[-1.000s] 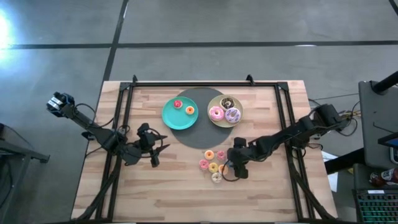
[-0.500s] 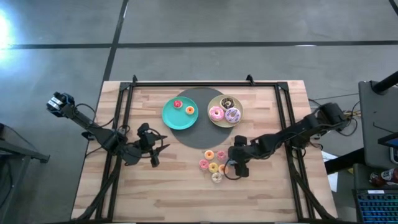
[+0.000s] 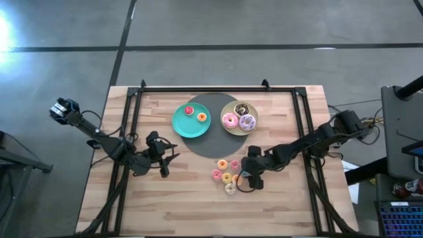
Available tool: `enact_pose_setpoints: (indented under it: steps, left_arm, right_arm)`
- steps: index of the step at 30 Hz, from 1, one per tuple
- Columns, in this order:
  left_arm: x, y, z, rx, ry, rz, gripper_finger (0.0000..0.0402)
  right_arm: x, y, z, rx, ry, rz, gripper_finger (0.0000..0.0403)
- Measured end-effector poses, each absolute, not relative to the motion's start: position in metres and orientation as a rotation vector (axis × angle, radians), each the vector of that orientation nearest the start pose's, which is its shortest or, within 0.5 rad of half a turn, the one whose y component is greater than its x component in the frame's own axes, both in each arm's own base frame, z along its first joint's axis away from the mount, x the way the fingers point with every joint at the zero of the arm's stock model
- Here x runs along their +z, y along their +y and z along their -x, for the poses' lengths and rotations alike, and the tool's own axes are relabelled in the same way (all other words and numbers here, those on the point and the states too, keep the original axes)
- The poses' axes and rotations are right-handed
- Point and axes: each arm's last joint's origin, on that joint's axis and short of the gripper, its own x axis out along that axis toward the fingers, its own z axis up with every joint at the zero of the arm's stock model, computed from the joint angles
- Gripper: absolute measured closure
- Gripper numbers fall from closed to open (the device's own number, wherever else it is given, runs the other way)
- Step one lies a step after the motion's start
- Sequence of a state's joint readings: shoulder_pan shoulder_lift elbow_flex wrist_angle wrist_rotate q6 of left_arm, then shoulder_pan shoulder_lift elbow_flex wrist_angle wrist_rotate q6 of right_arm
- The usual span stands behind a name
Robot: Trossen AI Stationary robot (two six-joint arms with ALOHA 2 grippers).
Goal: Pick & Place donuts
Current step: Put the small blue donut on the green plate
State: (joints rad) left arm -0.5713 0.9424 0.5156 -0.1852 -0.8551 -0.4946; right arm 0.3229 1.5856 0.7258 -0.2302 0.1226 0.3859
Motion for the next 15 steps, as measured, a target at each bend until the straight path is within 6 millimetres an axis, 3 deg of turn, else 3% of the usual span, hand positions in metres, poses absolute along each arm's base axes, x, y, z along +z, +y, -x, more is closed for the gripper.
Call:
enact_pose_setpoints:
  steps: [15]
  left_arm:
    - [0.221, -0.081, -0.167, 0.375, 0.373, 0.088, 0.0250]
  right_arm:
    - [0.124, 0.084, -0.263, -0.045, 1.110, -0.084, 0.0088]
